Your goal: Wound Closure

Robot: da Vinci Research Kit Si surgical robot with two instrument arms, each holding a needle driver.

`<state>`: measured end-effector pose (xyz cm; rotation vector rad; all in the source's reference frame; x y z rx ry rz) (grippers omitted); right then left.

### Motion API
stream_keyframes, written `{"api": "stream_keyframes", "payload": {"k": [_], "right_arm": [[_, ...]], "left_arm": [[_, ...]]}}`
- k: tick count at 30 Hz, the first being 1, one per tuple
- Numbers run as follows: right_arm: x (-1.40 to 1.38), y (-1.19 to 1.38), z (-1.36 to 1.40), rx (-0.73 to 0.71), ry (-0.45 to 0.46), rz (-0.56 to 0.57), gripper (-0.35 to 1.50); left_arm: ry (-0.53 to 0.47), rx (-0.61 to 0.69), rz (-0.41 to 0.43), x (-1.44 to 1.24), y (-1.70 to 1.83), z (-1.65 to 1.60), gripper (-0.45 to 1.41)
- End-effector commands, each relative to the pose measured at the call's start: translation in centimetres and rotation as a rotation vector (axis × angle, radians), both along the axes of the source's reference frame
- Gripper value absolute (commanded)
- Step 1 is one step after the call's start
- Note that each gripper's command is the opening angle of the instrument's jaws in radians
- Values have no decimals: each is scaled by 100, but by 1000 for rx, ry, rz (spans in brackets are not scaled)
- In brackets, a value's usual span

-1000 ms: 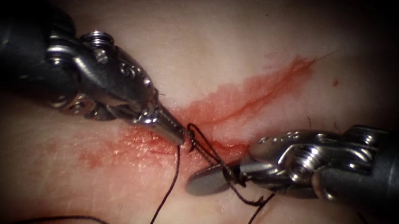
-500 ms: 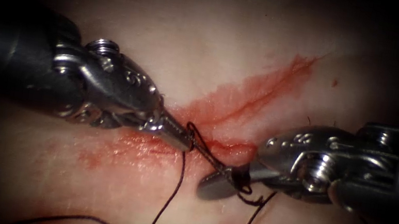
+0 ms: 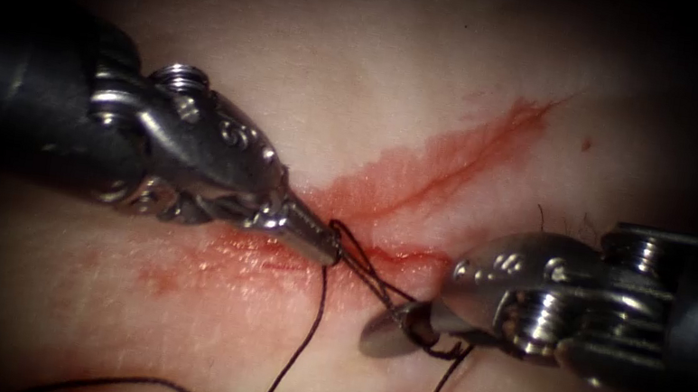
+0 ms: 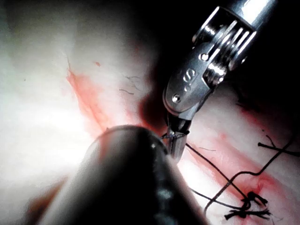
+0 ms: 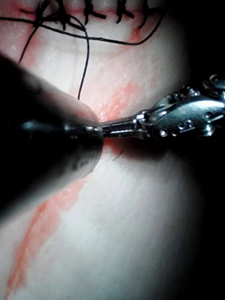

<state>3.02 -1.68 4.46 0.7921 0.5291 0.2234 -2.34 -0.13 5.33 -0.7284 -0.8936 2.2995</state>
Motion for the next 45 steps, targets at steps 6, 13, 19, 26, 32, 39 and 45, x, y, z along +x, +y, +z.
{"api": "stream_keyframes", "payload": {"k": [6, 13, 19, 26, 32, 39, 45], "right_arm": [[9, 7, -14, 5, 14, -5, -18], [8, 16, -20, -7, 40, -23, -20], [7, 24, -15, -35, 45, -54, -6], [7, 27, -13, -49, 53, -69, 10], [9, 29, -12, -59, 53, -83, 31], [6, 31, -12, -72, 21, -111, 19], [5, 33, -9, -75, 23, -112, 9]], "left_arm": [[3, 0, -5, -5, 0, 7, -45], [3, -1, -5, -5, 0, 8, -45], [3, -1, -5, -5, 0, 8, -45], [2, 0, -4, -4, 0, 8, -45], [2, 0, -4, -5, 0, 8, -45], [2, 0, -4, -4, 0, 8, -45], [2, 0, -3, -4, 0, 8, -45]]}}
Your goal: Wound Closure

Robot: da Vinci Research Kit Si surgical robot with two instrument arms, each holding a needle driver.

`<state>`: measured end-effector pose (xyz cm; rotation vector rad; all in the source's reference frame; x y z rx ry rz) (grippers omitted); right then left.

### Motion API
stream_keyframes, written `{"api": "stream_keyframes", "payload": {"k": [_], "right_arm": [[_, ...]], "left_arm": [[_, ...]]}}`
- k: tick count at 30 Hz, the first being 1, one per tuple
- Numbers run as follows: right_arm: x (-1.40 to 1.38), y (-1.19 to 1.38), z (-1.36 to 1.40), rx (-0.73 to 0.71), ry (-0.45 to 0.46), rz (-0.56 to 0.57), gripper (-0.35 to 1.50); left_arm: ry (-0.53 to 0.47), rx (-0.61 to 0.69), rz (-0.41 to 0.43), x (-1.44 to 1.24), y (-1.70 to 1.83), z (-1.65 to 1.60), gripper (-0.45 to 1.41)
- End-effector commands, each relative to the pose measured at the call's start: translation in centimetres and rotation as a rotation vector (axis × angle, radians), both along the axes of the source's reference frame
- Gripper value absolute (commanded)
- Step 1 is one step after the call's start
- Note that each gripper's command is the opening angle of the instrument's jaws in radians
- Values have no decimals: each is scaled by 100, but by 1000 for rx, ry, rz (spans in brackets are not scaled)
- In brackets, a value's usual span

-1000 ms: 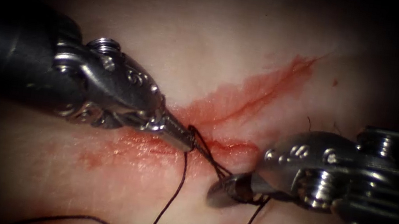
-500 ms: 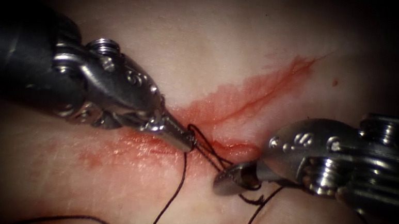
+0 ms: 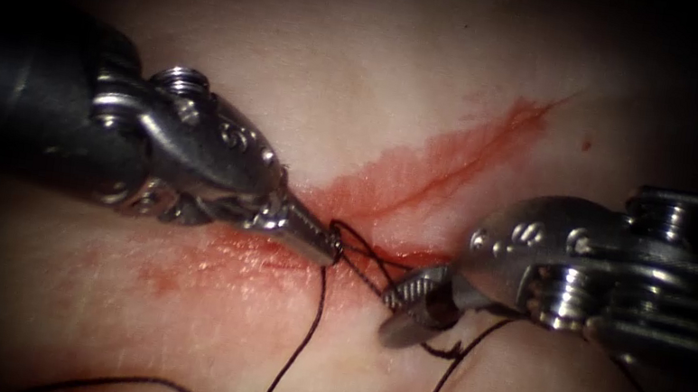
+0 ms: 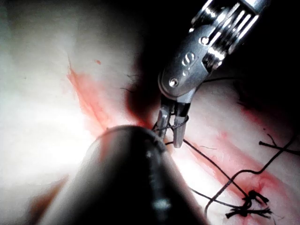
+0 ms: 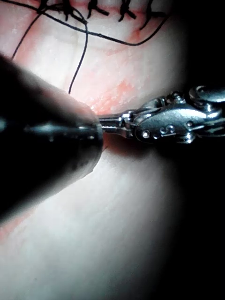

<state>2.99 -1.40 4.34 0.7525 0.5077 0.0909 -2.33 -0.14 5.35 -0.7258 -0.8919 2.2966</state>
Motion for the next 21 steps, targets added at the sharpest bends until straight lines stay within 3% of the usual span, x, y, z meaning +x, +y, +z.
{"api": "stream_keyframes", "payload": {"k": [1, 9, 13, 21], "right_arm": [[7, 4, 4, -3, 2, 1, 9], [5, 7, 10, -7, -5, 1, 9], [2, 9, 15, -14, -20, -9, 26], [2, 5, 22, -32, -51, -29, 24]], "left_arm": [[0, -1, 0, -5, 1, 5, -45], [1, -2, -2, -6, 0, 6, -45], [1, -2, -3, -7, 1, 6, -45], [2, -2, -4, -8, 0, 5, -45]]}}
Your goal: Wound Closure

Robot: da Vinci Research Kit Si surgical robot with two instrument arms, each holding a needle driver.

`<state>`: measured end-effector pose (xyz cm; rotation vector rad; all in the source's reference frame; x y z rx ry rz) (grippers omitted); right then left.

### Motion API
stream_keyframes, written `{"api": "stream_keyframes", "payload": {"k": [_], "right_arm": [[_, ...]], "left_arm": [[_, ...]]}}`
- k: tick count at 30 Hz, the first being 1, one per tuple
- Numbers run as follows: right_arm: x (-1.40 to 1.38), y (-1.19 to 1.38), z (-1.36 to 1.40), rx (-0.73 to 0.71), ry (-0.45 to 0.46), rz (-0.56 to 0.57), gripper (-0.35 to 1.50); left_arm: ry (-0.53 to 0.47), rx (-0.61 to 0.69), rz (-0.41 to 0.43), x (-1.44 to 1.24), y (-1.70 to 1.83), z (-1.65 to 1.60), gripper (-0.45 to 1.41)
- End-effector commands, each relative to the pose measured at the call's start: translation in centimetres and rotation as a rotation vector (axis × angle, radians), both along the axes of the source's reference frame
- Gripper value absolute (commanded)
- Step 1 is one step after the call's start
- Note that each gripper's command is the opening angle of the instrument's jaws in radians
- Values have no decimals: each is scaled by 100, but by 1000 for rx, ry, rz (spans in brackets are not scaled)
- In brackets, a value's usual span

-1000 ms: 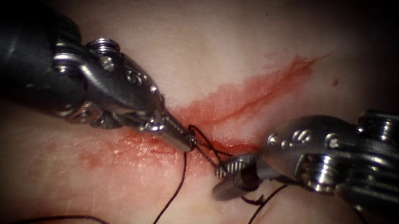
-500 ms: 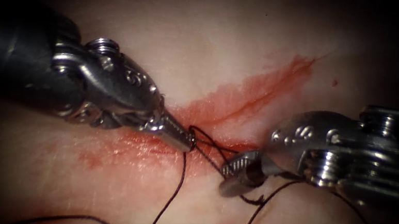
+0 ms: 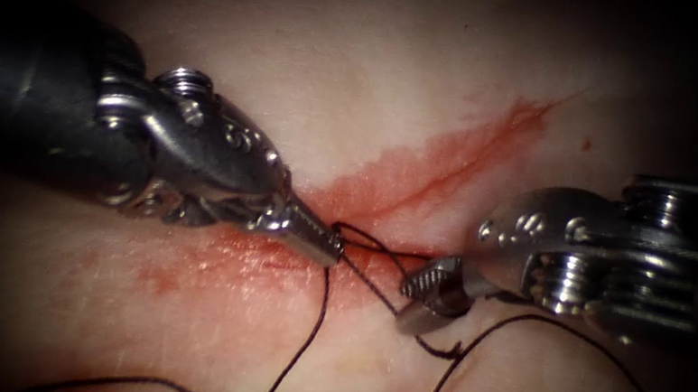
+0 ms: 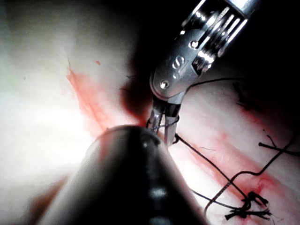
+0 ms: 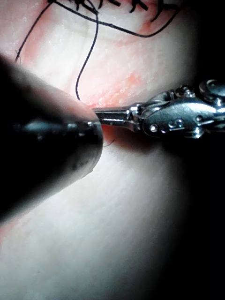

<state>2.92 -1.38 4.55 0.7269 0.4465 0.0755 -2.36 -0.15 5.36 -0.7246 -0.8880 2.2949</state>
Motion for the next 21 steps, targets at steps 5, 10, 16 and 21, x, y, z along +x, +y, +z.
{"api": "stream_keyframes", "payload": {"k": [5, 10, 16, 21], "right_arm": [[10, 0, 2, -2, 3, -3, 24], [10, -2, 0, 13, 3, -14, 21], [11, -10, 8, 2, 1, -18, 29], [13, -14, 13, -4, 0, -19, 29]], "left_arm": [[-1, -1, 0, -5, 1, 5, -45], [0, -1, 0, -5, 2, 5, -45], [0, -1, 0, -5, 1, 5, -45], [-1, -1, 0, -5, 1, 5, -45]]}}
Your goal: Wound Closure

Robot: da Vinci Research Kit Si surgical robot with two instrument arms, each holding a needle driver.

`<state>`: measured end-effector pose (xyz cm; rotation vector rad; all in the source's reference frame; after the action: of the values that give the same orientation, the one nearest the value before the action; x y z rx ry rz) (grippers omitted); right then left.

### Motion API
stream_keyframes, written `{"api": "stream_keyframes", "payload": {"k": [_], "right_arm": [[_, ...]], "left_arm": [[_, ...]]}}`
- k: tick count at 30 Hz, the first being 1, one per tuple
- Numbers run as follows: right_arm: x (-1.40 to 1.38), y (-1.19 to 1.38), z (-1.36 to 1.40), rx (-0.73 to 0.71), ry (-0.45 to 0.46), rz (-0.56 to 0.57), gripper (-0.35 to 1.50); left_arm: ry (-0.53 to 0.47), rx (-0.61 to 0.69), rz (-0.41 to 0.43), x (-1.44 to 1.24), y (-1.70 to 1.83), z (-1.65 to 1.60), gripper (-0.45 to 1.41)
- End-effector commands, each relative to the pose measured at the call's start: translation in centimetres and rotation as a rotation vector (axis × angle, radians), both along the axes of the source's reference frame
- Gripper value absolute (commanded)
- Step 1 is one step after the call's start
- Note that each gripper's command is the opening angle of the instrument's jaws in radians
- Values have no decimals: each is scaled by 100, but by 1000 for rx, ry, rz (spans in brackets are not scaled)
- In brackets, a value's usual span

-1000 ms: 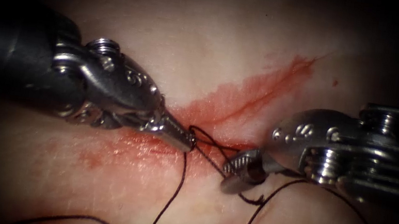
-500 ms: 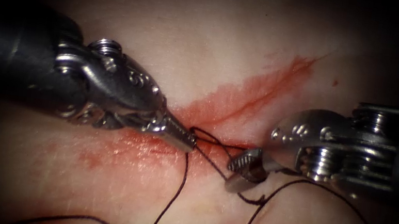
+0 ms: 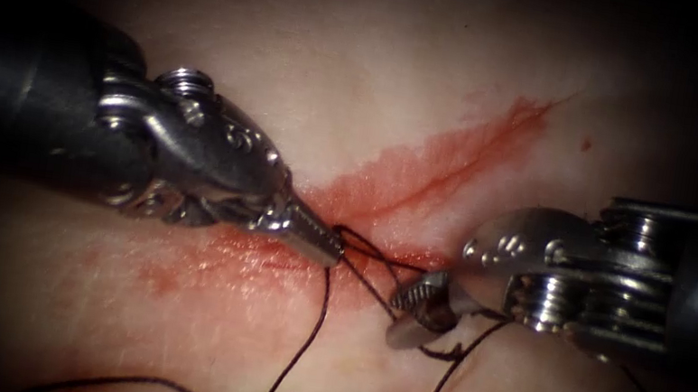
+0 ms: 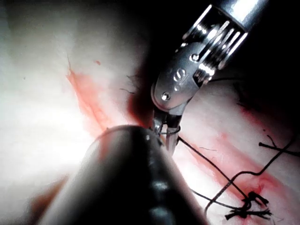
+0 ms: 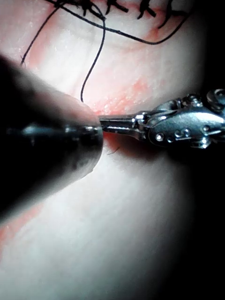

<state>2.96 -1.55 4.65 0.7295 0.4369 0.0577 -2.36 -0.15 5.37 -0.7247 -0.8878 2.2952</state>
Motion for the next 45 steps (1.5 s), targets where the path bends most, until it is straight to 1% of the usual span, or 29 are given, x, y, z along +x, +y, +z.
{"api": "stream_keyframes", "payload": {"k": [1, 7, 8, 9, 10, 11, 17, 20, 21, 22, 23, 26, 27, 28, 29, 30, 31, 32, 33, 35, 36, 37, 40, 45], "right_arm": [[10, 3, 3, -3, 2, 1, 29], [14, -1, 7, -9, -1, 2, 29], [15, -3, 8, -12, -1, 1, 9], [15, -3, 8, -12, -1, 1, 9], [15, -4, 9, -12, -2, 1, -17], [15, -4, 8, -15, -5, 8, -35], [17, -6, 2, -77, -22, 41, -35], [15, -2, -3, -101, -39, 63, -35], [14, 2, -6, -115, -41, 76, -35], [13, 12, -13, -149, -42, 112, -35], [13, 12, -13, -149, -42, 112, -35], [12, 33, -28, -226, -57, 197, -35], [11, 40, -32, -232, -61, 222, -35], [11, 54, -39, -229, -57, 261, -35], [11, 54, -39, -229, -57, 261, -35], [11, 59, -42, -222, -44, 280, -35], [11, 67, -47, -207, 4, 318, -35], [11, 67, -47, -207, 4, 318, -35], [13, 73, -52, -142, 62, 348, -35], [14, 78, -55, -64, 116, 363, -35], [14, 80, -57, -1, 155, 360, -35], [15, 83, -59, 22, 183, 368, -35], [16, 87, -59, 22, 183, 376, -35], [18, 93, -53, 26, 209, 401, -35]], "left_arm": [[-1, -1, 0, -5, 1, 4, -45], [-1, -1, 0, -5, 0, 4, -45], [-1, -1, 0, -4, 0, 3, -45], [-1, -1, 0, -4, 0, 3, -45], [-1, -1, 0, -4, -1, 3, -45], [-1, -1, 0, -4, -1, 3, -45], [-1, -1, 1, -4, -1, 3, -45], [-2, -2, 2, -2, -2, 4, -45], [3, 2, -6, -1, -3, 4, -45], [9, 14, 6, 2, -6, 5, -45], [9, 14, 6, 2, -6, 5, -45], [24, 40, 26, 8, -13, 6, -45], [26, 50, 31, 9, -15, 6, -45], [37, 77, 46, 12, -22, 6, -45], [37, 77, 46, 12, -22, 6, -45], [45, 85, 53, 13, -25, 6, -45], [64, 110, 65, 14, -35, 9, -45], [64, 110, 65, 14, -35, 9, -45], [79, 133, 82, 14, -45, 15, -45], [85, 152, 101, 13, -53, 19, -45], [85, 159, 109, 12, -57, 21, -45], [91, 172, 119, 12, -61, 22, -45], [93, 190, 132, 12, -66, 21, -45], [105, 213, 146, 16, -72, 18, -45]]}}
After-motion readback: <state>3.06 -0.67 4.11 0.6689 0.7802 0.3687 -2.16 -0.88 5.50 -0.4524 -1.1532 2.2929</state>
